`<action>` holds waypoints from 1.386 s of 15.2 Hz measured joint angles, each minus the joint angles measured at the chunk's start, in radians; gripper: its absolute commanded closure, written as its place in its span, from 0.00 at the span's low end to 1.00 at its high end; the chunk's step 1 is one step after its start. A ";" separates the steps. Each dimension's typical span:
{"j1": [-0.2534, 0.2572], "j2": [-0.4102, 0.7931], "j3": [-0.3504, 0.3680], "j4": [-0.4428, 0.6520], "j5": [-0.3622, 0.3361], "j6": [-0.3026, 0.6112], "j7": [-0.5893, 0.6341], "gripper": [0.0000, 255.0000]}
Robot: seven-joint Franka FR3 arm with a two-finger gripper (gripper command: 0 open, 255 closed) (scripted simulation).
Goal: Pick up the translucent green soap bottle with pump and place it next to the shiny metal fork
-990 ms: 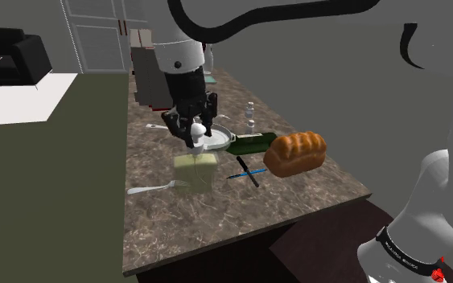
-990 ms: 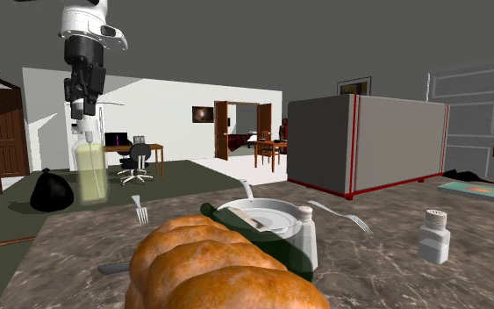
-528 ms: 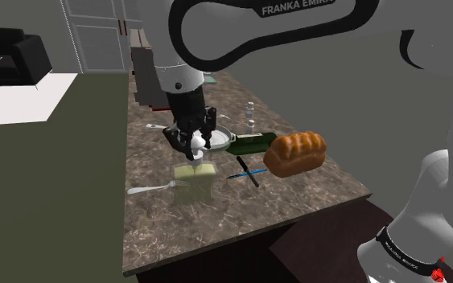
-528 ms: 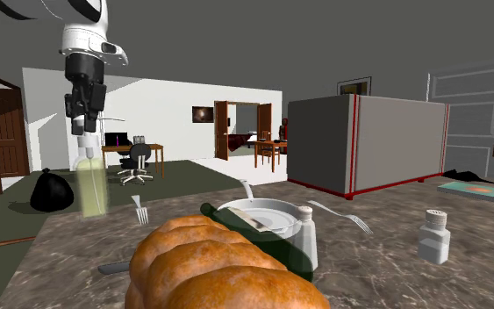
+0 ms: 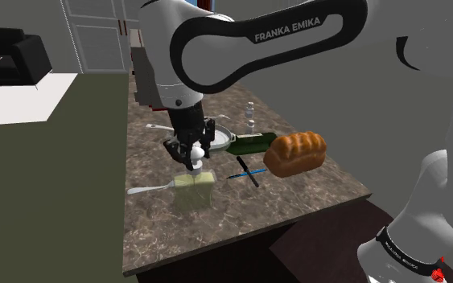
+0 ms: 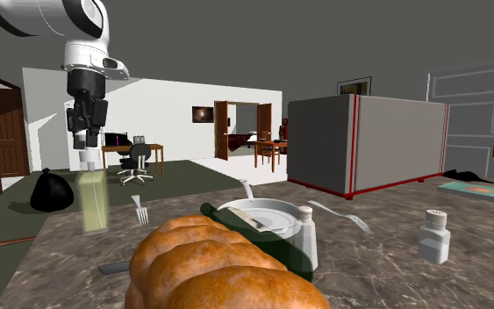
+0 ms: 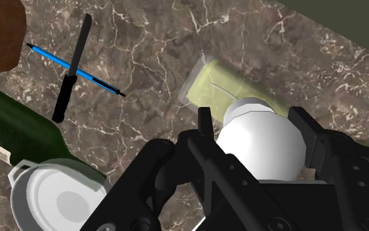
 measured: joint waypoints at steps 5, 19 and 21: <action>0.000 -0.001 0.000 -0.003 0.000 0.003 0.000 0.00; 0.013 0.021 0.003 0.152 -0.003 -0.130 -0.002 0.00; 0.014 0.022 0.003 0.155 -0.003 -0.132 -0.001 0.00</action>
